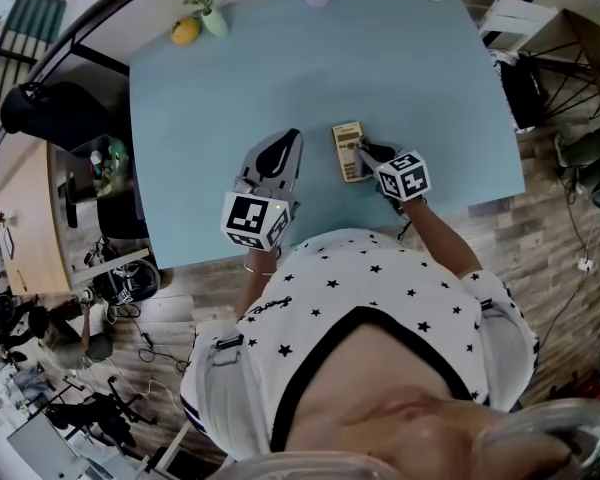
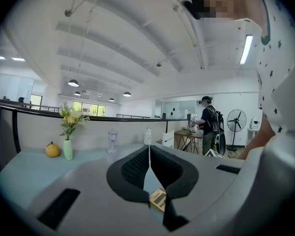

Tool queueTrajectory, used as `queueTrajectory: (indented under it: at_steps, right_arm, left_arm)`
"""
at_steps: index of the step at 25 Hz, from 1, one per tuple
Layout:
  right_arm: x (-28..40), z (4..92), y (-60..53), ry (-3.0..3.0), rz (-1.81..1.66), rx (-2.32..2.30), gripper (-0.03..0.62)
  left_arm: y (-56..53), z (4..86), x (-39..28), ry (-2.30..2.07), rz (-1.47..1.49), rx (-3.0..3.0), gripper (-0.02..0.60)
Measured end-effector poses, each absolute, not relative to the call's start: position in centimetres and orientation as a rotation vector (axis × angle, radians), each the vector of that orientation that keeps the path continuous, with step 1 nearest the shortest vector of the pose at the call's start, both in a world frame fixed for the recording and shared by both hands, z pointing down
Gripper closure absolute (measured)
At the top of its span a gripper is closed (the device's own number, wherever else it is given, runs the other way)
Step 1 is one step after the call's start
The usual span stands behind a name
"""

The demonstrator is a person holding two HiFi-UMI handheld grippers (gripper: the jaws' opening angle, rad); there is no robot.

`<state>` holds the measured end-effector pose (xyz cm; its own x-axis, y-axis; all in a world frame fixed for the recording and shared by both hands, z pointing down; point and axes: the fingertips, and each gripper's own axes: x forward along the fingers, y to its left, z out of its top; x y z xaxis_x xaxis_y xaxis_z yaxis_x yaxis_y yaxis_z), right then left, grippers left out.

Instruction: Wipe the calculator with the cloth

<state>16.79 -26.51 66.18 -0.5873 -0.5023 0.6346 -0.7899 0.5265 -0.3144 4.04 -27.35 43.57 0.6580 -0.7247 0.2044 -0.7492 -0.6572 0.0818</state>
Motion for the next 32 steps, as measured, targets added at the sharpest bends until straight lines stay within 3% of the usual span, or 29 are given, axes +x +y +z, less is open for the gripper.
queueTrajectory:
  at_steps: [18,32]
  right_arm:
    - [19.5,66.5,-26.4,-2.276,0.902,1.182,0.542]
    - [20.1,53.0,-31.1,-2.583,0.660,1.413,0.542]
  left_arm:
    - [-27.0,43.8,5.0,-1.177,0.241,2.723,0.551]
    - [-26.9,43.5,3.4,-1.226,0.231,2.703,0.551]
